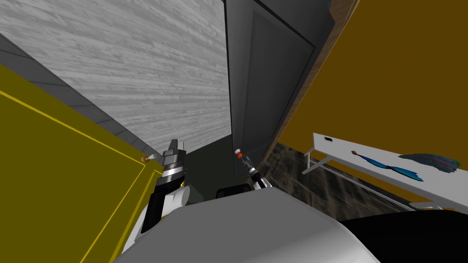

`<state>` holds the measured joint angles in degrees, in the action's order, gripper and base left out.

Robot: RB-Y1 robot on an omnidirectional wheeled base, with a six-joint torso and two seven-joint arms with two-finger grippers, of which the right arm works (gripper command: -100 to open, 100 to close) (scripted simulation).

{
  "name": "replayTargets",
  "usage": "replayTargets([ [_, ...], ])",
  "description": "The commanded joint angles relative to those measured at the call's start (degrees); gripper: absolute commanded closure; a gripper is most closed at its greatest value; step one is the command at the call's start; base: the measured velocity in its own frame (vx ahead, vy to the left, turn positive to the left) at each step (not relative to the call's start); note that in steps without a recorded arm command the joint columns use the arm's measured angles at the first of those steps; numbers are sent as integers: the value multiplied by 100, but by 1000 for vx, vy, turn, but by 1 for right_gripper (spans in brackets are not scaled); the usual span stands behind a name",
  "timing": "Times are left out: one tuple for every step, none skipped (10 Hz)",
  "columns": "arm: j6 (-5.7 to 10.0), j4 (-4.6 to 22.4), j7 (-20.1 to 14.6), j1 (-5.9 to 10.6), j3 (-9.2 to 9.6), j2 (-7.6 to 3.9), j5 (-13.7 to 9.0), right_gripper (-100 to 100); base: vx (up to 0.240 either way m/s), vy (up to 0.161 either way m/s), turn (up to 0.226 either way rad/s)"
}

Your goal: Push the door open

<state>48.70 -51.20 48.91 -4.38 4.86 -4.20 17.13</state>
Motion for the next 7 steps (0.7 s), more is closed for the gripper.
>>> replayTargets([
  [-51,23,286,37,-26,-15,46,-100,-88,20,-31],
  [-51,23,337,37,-26,-15,46,-100,-64,16,-17],
  [-77,45,547,64,-44,-26,76,-100,-53,14,-22],
  [-103,66,707,89,-62,-35,105,-100,-79,27,-29],
  [-103,66,752,89,-62,-35,105,-100,-63,14,-14],
  [-129,87,955,115,-80,-43,133,-100,-61,9,-18],
  [-154,107,1119,139,-97,-50,160,-100,-81,13,-31],
])
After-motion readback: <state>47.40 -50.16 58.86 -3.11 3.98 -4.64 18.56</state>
